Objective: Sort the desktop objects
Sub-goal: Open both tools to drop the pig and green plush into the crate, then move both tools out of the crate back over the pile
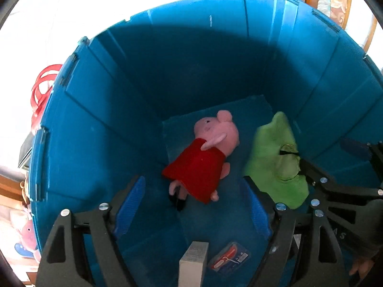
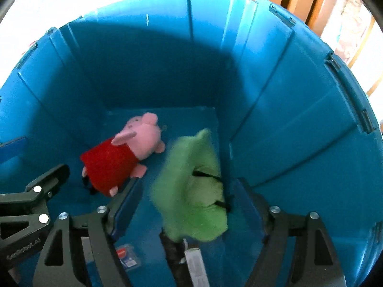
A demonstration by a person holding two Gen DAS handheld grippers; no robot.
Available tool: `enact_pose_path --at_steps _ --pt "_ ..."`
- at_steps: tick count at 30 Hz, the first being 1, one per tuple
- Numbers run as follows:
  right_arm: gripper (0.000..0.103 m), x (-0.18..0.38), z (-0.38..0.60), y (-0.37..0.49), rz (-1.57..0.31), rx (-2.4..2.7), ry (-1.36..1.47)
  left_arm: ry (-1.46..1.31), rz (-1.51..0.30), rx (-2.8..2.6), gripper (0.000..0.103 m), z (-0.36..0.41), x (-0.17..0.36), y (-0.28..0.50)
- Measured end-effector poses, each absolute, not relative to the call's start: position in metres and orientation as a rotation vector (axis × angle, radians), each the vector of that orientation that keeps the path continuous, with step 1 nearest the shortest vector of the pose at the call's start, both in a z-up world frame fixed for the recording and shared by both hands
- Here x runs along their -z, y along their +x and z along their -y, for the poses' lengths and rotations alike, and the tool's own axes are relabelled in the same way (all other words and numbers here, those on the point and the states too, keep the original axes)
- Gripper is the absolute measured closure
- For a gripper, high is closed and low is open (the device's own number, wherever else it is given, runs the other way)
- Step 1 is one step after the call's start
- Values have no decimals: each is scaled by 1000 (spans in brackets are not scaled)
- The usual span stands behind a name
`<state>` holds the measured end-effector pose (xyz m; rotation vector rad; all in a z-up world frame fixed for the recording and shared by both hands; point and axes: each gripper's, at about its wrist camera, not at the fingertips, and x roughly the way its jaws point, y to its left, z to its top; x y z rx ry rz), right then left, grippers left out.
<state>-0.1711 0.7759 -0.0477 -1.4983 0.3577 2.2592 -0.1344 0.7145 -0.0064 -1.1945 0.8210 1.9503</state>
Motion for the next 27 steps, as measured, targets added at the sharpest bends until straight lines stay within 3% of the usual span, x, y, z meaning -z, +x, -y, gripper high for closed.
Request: enact_pose_path --at_steps 4,6,15,27 --pt "23 53 -791 -178 -295 -2196 -1547 -1222 -845 -1944 22 -710 12 -136" --pt "16 53 -800 -176 -290 -2182 -1562 -1240 -834 -1942 22 -702 4 -138" --pt "0 23 -800 -155 -191 -2251 -1531 -1170 -747 -1903 22 -660 -49 -110" --pt "0 -61 -740 -76 -135 -2453 -1307 -993 -552 -1880 22 -573 -131 -67"
